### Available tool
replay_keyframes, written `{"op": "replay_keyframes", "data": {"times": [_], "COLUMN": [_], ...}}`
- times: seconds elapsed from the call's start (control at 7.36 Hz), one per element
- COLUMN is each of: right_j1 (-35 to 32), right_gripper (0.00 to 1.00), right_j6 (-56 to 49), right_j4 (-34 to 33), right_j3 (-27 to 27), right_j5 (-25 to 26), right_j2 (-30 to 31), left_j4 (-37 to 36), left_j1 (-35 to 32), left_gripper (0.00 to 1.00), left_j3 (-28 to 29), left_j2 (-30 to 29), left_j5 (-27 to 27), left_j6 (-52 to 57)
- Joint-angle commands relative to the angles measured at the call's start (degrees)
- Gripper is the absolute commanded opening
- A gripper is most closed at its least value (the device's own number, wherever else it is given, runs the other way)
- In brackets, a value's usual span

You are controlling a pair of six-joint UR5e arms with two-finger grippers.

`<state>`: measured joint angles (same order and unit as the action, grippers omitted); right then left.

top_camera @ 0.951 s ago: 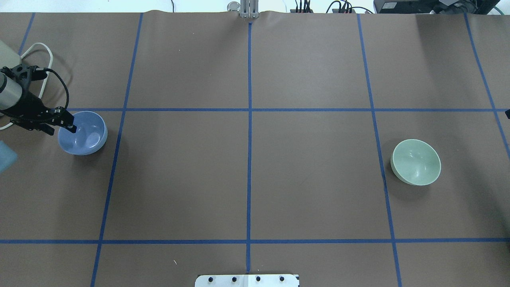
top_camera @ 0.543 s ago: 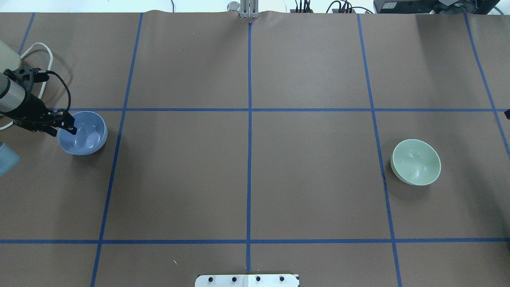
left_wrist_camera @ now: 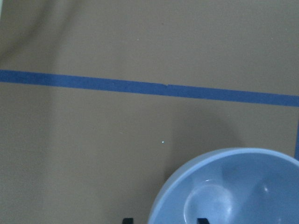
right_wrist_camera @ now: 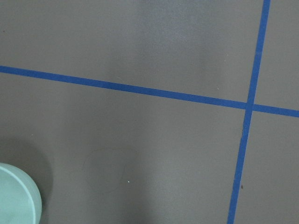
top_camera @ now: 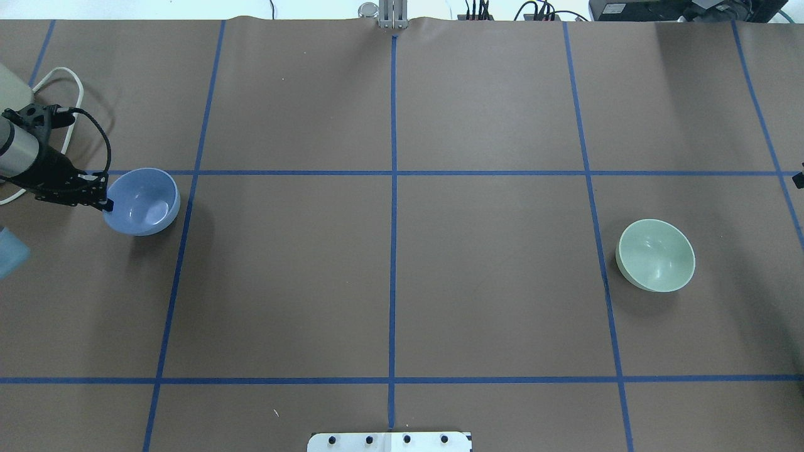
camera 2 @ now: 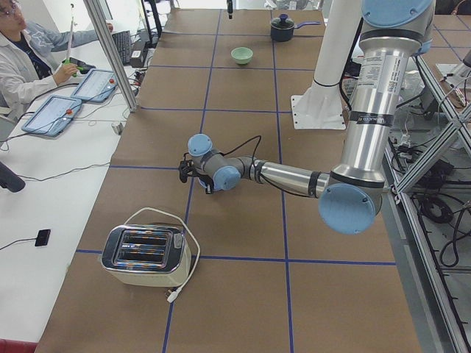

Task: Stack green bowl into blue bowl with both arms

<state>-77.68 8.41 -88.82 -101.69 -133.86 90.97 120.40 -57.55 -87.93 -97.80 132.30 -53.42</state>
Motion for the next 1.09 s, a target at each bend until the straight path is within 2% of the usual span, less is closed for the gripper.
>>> {"op": "replay_keyframes", "data": {"times": [0.0, 0.41, 0.81, 0.95], "right_j1": [0.07, 0.16, 0.16, 0.16], "right_gripper": [1.00, 1.00, 1.00, 1.00], "right_j6": [0.12, 0.12, 0.12, 0.12], "right_j4": [1.01, 1.02, 1.02, 1.02], "right_j3": [0.08, 0.17, 0.09, 0.09], "right_j5": [0.00, 0.09, 0.18, 0.18], "right_j2": [0.09, 0.09, 0.09, 0.09], "left_j4": [0.45, -0.07, -1.56, -8.01], "left_j1": [-0.02, -0.02, 0.07, 0.07], "left_gripper": [0.04, 0.04, 0.04, 0.03], "left_j3": [-0.05, -2.50, -5.76, -7.24], "left_j2": [0.15, -0.02, -2.56, -6.05], "left_j5": [-0.55, -0.38, 2.00, 1.91], "left_j6": [-0.64, -1.16, -9.93, -10.48]}}
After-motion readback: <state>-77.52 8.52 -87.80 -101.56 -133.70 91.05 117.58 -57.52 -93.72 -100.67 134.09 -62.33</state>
